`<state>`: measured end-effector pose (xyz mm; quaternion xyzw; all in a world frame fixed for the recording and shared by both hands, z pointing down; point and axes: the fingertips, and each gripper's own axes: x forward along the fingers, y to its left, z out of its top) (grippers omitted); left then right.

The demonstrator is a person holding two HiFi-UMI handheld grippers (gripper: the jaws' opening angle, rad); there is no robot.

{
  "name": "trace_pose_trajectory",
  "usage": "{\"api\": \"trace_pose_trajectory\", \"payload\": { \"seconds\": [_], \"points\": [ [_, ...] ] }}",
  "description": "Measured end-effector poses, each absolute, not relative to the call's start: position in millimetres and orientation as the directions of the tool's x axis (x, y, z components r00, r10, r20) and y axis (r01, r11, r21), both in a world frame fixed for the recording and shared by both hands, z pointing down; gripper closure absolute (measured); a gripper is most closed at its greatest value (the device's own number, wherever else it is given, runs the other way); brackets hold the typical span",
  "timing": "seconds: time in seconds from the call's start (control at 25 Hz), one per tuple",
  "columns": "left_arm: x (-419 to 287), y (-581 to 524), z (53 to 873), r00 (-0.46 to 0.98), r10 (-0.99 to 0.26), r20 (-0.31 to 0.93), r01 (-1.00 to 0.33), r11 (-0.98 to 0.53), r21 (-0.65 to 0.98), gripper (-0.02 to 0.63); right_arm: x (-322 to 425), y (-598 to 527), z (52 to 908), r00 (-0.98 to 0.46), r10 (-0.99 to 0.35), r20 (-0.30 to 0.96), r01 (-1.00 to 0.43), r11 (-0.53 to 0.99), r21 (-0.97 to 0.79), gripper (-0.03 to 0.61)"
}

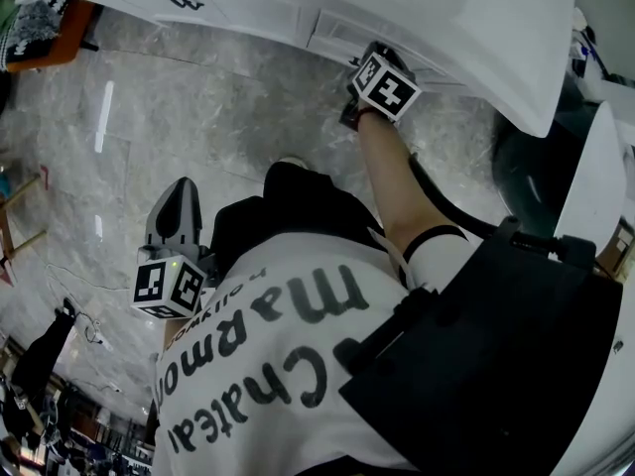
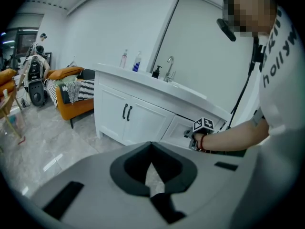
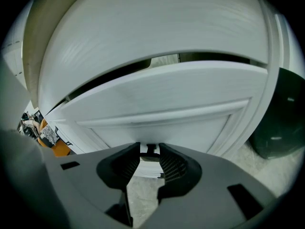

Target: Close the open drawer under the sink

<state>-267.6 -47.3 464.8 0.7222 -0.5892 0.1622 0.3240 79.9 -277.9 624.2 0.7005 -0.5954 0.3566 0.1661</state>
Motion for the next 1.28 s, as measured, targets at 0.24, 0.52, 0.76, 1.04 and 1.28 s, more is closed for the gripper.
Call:
{"api": "trace_pose_trajectory", "payload": {
  "seconds": [0.24, 0.52, 0.76, 1.04, 1.28],
  "points": [
    [-271, -48, 463, 0.251, -0.743, 0.620, -0.955, -0.086, 0.283, 0.604, 77, -279, 626, 0.034, -0.716, 0.697, -0.954, -0.231, -0.192, 0.440],
    [-273, -37, 450, 0.254, -0.717, 0.649, -0.953, -0.071, 0.295, 0.604, 79, -277, 628, 0.048, -0.687, 0.726, -0.953, -0.249, -0.173, 0.439],
    [-278, -32, 441, 0.254, -0.691, 0.676, -0.950, -0.049, 0.307, 0.604, 78, -278, 628, 0.053, -0.655, 0.754, -0.953, -0.258, -0.157, 0.439],
    [-273, -33, 438, 0.274, -0.675, 0.685, -0.943, -0.049, 0.329, 0.604, 77, -279, 630, 0.023, -0.625, 0.780, -0.951, -0.254, -0.176, 0.439],
    [-270, -32, 435, 0.277, -0.684, 0.675, -0.941, -0.052, 0.333, 0.604, 77, -279, 633, 0.000, -0.585, 0.811, -0.951, -0.251, -0.181, 0.437]
  ]
}}
